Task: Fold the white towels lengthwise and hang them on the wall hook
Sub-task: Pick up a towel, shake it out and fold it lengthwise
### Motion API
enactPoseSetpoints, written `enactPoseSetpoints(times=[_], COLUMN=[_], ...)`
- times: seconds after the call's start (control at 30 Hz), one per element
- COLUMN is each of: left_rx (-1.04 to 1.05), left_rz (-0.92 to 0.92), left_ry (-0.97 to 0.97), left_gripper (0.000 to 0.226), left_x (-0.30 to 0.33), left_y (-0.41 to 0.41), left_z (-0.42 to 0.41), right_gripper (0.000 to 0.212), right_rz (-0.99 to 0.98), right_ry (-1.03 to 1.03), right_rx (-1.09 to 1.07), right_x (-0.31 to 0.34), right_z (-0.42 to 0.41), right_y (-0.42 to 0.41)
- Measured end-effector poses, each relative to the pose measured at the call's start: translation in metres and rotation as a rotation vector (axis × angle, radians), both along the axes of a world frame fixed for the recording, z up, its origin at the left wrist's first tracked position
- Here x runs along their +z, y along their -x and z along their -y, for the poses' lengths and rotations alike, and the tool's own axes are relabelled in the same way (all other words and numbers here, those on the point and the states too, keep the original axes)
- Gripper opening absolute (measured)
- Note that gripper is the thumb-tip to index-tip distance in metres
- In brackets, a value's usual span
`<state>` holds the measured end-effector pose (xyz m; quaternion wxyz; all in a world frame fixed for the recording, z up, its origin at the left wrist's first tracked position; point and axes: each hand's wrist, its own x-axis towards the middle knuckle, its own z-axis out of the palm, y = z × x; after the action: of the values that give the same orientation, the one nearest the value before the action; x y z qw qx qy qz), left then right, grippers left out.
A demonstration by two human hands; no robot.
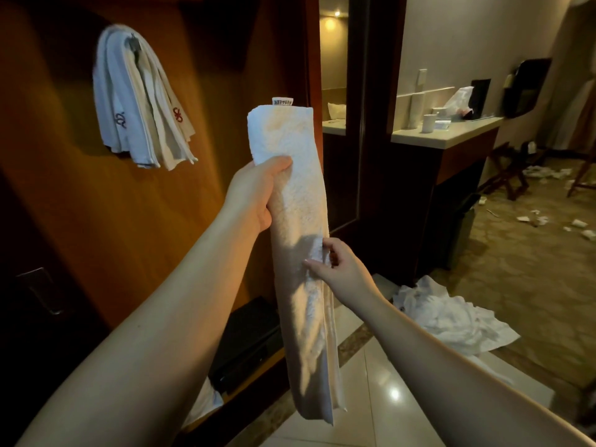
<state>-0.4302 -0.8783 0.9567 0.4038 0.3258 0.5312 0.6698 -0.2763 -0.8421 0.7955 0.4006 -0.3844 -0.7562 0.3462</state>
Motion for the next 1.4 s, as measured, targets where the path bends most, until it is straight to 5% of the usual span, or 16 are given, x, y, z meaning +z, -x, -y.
enactPoseSetpoints(times=[0.13, 0.3, 0.53, 0.63, 0.73, 0.8, 0.9, 1.2, 1.4], left_rx=[0.016, 0.075, 0.08, 0.068, 0.061, 0.075, 0.1, 0.064, 0.063], left_rz=[-0.029, -0.062, 0.026, -0.013, -0.063, -0.082, -0.062, -0.013, -0.137], left_ry=[-0.022, -0.05, -0.084, -0.093, -0.083, -0.057, 0.004, 0.302, 0.406], left_gripper=[0.028, 0.022, 0.029, 0.03, 0.028, 0.029, 0.032, 0.053, 0.053], left_x=[0.002, 0.01, 0.011, 0.009, 0.005, 0.004, 0.002, -0.011, -0.011], left_y=[0.001, 0.012, 0.031, 0.038, 0.041, 0.043, 0.049, 0.053, 0.05], left_z=[0.005, 0.008, 0.005, -0.002, -0.011, -0.018, -0.032, -0.06, -0.08], right_gripper=[0.01, 0.024, 0.013, 0.053, 0.082, 0.068, 0.052, 0.041, 0.044], right_rz=[0.001, -0.106, -0.205, -0.138, -0.077, 0.053, 0.214, -0.153, -0.093], right_ry=[0.052, 0.043, 0.031, 0.122, 0.555, 0.73, 0.718, 0.838, 0.932], right_rx=[0.056, -0.022, -0.082, 0.016, 0.304, 0.471, 0.509, 0.607, 0.683], right_x=[0.006, 0.009, 0.022, 0.026, 0.025, 0.02, 0.006, -0.013, -0.008], right_z=[0.001, 0.006, 0.008, 0.004, -0.012, -0.022, -0.03, -0.021, -0.025], right_y=[-0.006, -0.006, -0.001, -0.003, -0.007, -0.014, -0.017, -0.016, -0.009])
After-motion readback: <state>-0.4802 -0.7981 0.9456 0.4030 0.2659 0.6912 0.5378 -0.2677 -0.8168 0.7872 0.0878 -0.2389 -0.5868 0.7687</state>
